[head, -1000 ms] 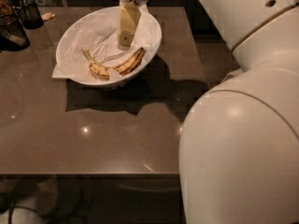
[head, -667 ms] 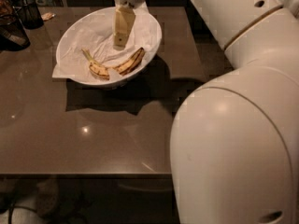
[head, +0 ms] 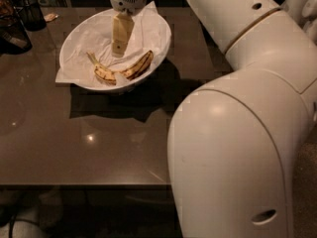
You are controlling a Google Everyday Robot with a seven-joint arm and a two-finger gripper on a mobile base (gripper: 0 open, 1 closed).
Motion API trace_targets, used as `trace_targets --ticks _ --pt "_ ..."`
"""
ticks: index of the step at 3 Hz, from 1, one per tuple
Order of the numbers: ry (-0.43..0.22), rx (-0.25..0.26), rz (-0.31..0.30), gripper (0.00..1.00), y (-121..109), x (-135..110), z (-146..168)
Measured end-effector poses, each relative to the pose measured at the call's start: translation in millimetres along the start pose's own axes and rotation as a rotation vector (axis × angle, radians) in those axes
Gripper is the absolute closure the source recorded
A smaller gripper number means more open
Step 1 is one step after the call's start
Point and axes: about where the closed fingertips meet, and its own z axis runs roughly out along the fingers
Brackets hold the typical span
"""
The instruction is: Pick banana from white bowl
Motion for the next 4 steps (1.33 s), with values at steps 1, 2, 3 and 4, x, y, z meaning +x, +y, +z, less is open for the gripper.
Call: trace_targets --ticks 1,2,3,4 --pt "0.001 -0.027 0.011 0.32 2 -4 15" --pt "0.005 -0.051 0.021 0.32 3 -6 27" --pt "0.024 -0.076 0.023 0.32 4 -7 42" --pt "0.034 -0.100 0.026 0.34 4 -8 56"
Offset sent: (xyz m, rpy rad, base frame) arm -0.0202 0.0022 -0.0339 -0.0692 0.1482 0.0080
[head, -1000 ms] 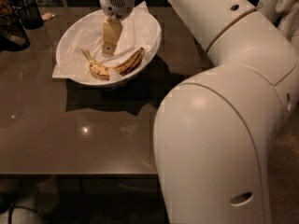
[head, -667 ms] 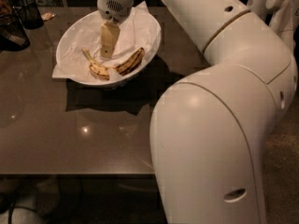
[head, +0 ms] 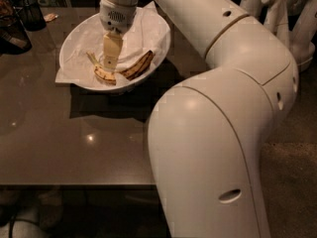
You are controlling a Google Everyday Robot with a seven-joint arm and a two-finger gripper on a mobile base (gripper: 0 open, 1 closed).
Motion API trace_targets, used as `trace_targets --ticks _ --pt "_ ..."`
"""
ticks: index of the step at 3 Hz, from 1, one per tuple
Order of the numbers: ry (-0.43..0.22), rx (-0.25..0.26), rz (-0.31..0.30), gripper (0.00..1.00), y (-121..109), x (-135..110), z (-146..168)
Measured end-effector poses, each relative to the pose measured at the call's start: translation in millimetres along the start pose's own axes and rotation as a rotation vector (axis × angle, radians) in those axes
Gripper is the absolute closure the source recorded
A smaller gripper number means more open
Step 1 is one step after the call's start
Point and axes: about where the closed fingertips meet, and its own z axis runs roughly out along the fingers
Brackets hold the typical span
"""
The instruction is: Pick banana from white bowl
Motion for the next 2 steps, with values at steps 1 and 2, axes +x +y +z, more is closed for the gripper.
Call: trace_targets --ticks 1,2 --pt "0.005 -0.020 0.005 0.36 -0.9 -0.8 10.9" --pt "0.014 -0.029 0.013 0.37 -3.1 0.5 18.3"
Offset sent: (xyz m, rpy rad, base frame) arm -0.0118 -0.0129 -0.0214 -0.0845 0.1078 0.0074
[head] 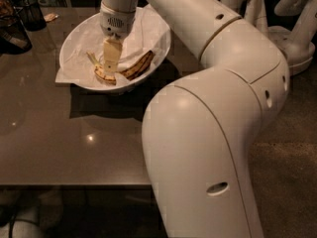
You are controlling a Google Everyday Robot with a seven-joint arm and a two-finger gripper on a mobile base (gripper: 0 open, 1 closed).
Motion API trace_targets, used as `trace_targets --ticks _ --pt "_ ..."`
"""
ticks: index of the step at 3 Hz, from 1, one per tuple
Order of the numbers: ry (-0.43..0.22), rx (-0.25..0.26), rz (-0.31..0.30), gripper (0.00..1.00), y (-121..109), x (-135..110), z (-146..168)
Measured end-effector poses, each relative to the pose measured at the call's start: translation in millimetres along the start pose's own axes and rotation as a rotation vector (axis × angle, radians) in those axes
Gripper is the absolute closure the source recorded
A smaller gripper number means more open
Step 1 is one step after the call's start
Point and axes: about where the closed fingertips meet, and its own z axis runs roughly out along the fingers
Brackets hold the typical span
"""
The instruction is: Pick banana from white bowl
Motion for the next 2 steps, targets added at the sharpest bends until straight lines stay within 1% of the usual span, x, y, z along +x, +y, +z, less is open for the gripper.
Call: trace_targets --ticks 1,2 --pt "0.007 -0.013 0.011 0.41 -4.5 3.6 8.9" --pt "0.010 -0.030 0.016 0.43 -6.8 6.3 18.6"
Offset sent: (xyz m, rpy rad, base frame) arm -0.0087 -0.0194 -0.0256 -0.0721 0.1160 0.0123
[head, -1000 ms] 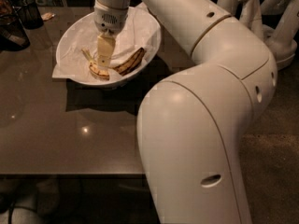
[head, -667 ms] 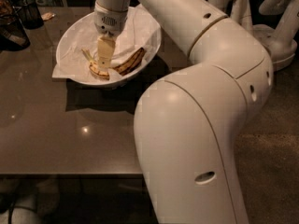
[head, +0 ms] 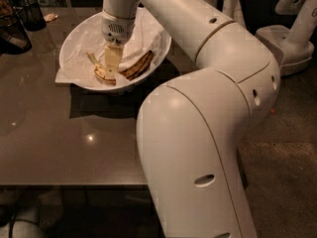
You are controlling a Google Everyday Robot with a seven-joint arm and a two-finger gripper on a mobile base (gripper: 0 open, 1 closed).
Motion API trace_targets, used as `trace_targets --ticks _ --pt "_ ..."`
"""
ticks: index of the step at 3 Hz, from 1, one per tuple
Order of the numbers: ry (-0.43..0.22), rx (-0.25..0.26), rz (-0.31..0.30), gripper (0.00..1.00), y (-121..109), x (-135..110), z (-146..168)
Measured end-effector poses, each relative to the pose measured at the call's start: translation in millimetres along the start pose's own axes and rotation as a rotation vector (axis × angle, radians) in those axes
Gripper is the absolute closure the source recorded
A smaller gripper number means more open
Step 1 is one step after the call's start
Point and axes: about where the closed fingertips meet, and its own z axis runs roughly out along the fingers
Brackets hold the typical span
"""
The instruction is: Pick banana from white bowl
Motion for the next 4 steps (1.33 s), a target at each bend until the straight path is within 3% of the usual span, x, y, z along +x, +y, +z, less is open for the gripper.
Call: trace_targets --ticks 3,4 --pt "0.008 -0.044 0.007 0.38 0 6 21" --pt "0.038 -0.012 0.013 0.57 0 10 21"
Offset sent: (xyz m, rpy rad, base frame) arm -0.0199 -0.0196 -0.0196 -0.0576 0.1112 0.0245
